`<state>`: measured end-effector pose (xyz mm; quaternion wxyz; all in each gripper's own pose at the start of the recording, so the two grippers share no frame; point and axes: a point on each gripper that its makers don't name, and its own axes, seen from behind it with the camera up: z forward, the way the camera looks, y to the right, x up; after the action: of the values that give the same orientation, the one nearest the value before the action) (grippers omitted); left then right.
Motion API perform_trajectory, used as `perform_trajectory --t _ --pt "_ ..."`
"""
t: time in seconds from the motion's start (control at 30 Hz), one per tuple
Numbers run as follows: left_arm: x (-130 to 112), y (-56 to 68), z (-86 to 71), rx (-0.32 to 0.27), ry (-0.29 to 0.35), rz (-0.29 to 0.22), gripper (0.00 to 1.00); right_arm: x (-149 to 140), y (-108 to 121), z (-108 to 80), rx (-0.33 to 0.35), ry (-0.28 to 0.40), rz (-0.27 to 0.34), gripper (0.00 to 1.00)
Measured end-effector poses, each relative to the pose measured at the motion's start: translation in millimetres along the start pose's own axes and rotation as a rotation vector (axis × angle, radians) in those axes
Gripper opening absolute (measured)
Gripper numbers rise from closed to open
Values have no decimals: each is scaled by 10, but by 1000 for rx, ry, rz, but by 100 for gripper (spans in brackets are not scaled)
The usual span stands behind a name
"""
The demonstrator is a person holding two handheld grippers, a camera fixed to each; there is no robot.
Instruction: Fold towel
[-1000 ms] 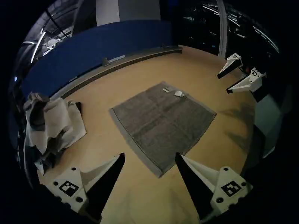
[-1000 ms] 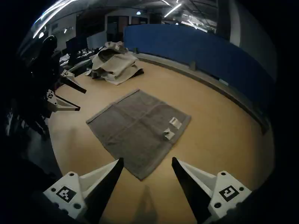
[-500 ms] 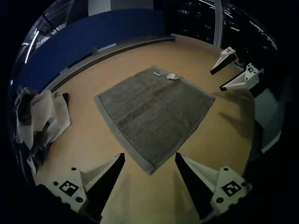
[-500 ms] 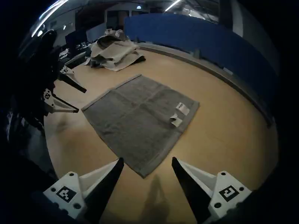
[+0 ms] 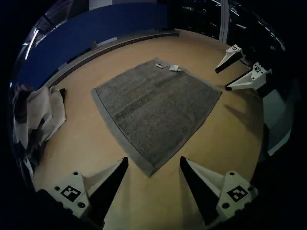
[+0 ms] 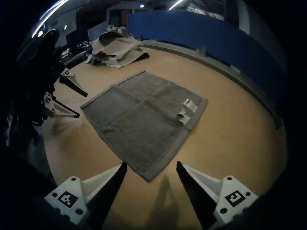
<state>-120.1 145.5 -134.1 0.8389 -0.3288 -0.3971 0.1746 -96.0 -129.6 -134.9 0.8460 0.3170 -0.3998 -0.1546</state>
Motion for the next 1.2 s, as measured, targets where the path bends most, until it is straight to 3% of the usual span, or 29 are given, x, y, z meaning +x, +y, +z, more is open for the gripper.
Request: perform_trajectory --t 0.37,0.57,1.2 --pt "-68 7 59 -16 -22 -36 97 -53 -50 61 14 -17 -4 95" --pt "-100 -11 94 -12 -35 -28 94 -105 -53 93 19 -31 -9 88" --pt "-81 37 110 -16 -39 -21 69 -250 -86 168 31 -62 -2 68"
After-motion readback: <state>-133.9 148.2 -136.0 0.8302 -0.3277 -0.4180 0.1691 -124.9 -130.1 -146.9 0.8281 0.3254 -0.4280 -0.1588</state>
